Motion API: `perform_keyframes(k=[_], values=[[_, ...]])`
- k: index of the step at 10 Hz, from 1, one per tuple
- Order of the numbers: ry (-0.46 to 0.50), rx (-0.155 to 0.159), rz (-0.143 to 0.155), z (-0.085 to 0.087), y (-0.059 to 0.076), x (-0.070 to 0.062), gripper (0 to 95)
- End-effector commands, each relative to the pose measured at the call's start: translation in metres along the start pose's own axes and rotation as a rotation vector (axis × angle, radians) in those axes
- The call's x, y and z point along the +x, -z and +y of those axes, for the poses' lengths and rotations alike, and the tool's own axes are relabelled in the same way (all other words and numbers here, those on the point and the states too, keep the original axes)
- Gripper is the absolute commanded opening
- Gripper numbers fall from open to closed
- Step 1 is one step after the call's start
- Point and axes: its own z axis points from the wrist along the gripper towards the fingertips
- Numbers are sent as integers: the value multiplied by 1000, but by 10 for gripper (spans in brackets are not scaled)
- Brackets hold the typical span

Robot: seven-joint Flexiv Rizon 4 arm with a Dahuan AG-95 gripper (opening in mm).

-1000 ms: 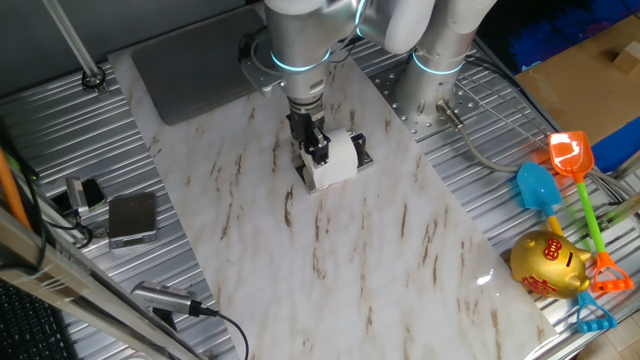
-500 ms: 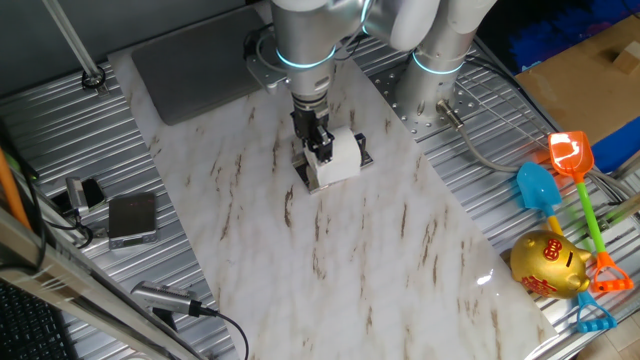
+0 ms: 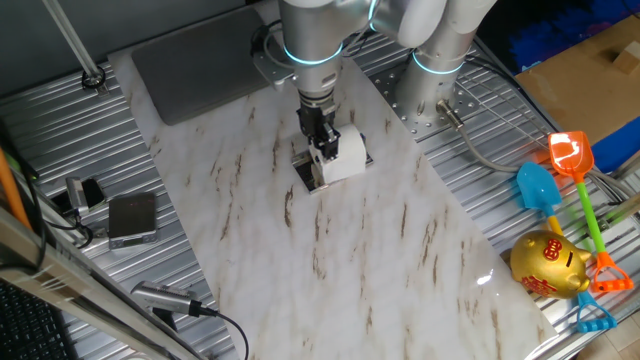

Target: Take the roll of paper down from the shelf

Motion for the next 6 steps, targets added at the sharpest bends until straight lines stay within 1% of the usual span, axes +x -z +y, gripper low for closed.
perform_keyframes(k=[1, 4, 6], values=[[-1, -1, 1, 1, 3, 4, 0], [-3, -1, 0, 2, 2, 13, 0], [-3, 0, -6, 4, 0, 13, 0]])
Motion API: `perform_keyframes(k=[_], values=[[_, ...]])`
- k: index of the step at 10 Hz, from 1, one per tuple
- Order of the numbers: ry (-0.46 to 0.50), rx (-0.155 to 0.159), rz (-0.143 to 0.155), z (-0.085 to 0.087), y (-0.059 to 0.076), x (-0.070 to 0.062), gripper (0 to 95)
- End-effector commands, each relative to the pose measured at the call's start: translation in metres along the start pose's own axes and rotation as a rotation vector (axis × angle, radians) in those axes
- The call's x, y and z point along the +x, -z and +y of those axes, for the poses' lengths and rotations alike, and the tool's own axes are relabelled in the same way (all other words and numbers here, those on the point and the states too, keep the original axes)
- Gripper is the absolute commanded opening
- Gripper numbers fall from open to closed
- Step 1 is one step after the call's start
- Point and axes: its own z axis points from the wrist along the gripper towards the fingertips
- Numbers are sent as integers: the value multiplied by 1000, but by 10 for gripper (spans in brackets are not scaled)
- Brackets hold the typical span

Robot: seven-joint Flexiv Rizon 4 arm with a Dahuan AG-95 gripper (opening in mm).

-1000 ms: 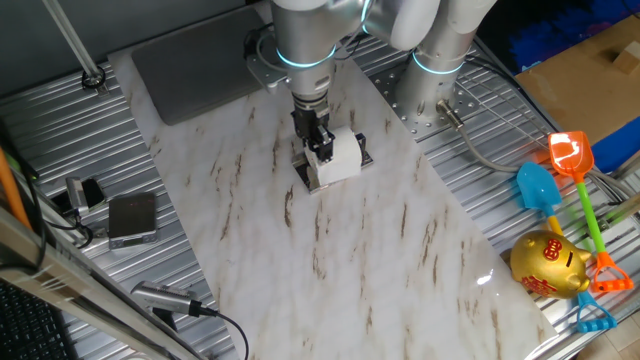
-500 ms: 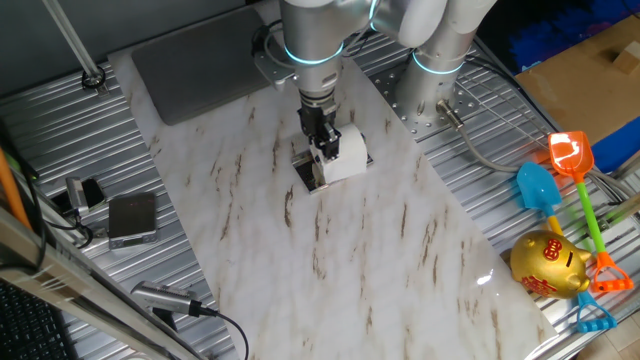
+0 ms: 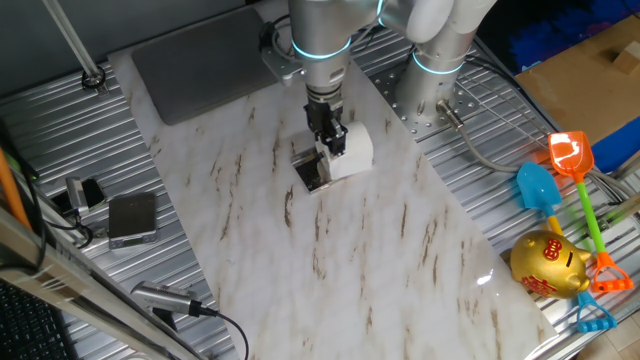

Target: Take the roll of paper down from the shelf

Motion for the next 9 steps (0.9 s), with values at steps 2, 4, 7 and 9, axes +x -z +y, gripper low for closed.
perform_keyframes(k=[2, 4, 7, 9], values=[[-2, 4, -4, 2, -4, -1, 0], [-3, 6, -3, 2, -3, -1, 0], [-6, 5, -1, 4, -2, -1, 0], [-7, 8, -4, 6, -3, -1, 0]])
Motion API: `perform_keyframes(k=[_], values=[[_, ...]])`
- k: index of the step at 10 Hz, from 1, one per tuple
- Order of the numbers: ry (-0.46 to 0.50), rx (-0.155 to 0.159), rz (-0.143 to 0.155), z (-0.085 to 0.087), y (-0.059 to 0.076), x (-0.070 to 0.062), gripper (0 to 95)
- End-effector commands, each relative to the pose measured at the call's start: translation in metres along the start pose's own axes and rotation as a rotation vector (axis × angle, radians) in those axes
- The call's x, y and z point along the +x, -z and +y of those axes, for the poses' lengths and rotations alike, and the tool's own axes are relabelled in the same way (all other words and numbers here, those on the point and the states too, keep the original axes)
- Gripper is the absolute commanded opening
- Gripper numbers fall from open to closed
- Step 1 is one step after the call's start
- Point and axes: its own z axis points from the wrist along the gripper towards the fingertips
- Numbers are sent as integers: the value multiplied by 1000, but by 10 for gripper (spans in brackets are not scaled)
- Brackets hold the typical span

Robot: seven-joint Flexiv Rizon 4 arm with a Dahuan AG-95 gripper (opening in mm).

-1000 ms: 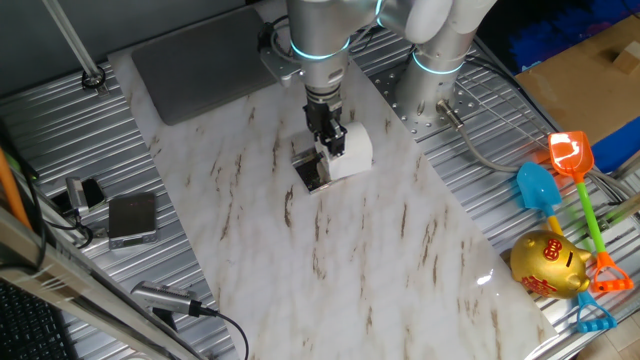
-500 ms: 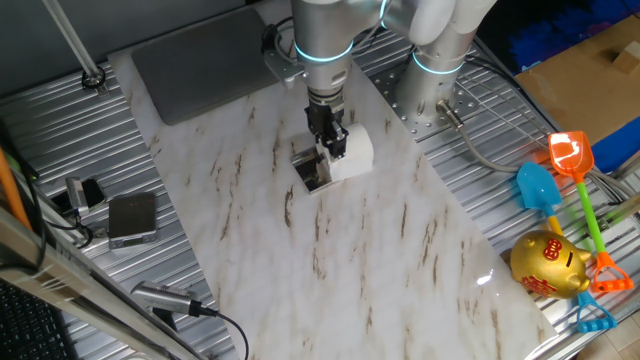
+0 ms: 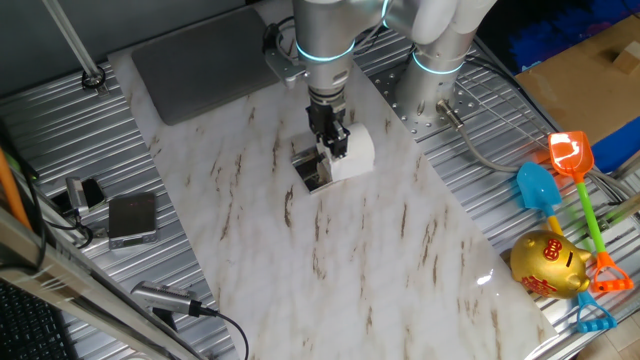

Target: Take the roll of paper down from the shelf

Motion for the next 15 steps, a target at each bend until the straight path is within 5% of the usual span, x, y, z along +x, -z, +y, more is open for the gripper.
perform_keyframes(k=[1, 4, 6, 7, 8, 9, 15], values=[[-1, 4, -4, 2, -3, 0, 0], [0, 4, -3, 3, -4, 0, 0], [29, 1, -4, 3, -4, 0, 380], [45, -1, -4, 3, -4, 0, 760], [50, -1, -4, 3, -4, 0, 760], [53, -1, -4, 3, -4, 0, 950], [77, -2, 3, -8, 7, -5, 950]])
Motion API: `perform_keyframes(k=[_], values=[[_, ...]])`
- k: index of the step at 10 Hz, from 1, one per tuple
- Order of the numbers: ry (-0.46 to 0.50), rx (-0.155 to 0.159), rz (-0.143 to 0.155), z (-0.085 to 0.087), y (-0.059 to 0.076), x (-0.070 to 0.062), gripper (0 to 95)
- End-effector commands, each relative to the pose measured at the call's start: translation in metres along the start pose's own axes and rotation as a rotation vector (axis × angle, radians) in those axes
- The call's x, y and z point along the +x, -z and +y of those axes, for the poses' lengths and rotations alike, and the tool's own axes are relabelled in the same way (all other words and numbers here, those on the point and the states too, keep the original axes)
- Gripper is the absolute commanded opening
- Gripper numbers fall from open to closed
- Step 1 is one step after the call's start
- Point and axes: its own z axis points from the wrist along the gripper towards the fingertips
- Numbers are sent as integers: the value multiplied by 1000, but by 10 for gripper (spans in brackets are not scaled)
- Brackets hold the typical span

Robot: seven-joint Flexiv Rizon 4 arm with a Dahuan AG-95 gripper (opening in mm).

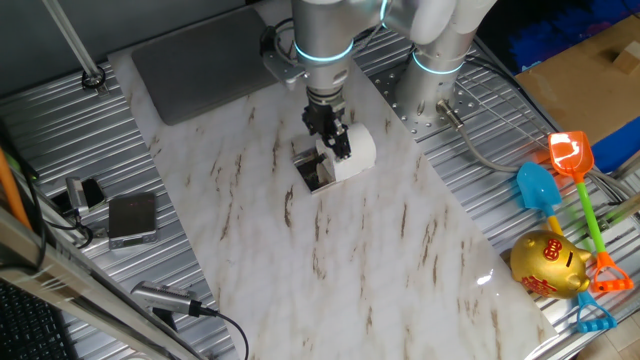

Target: Take the roll of paper down from the shelf

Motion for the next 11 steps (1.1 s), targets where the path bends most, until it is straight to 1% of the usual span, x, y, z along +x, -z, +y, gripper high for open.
perform_keyframes(k=[1, 3, 6, 7, 8, 9, 11], values=[[3, -1, -1, -4, 5, -17, 950], [16, -4, -4, -8, 4, -46, 950], [39, 5, -1, -11, -2, -87, 950], [51, 8, 1, -11, -5, -103, 760], [55, 8, -3, -10, -5, -108, 760], [59, 7, -4, -10, -3, -111, 760], [56, 8, -3, -9, -3, -111, 760]])
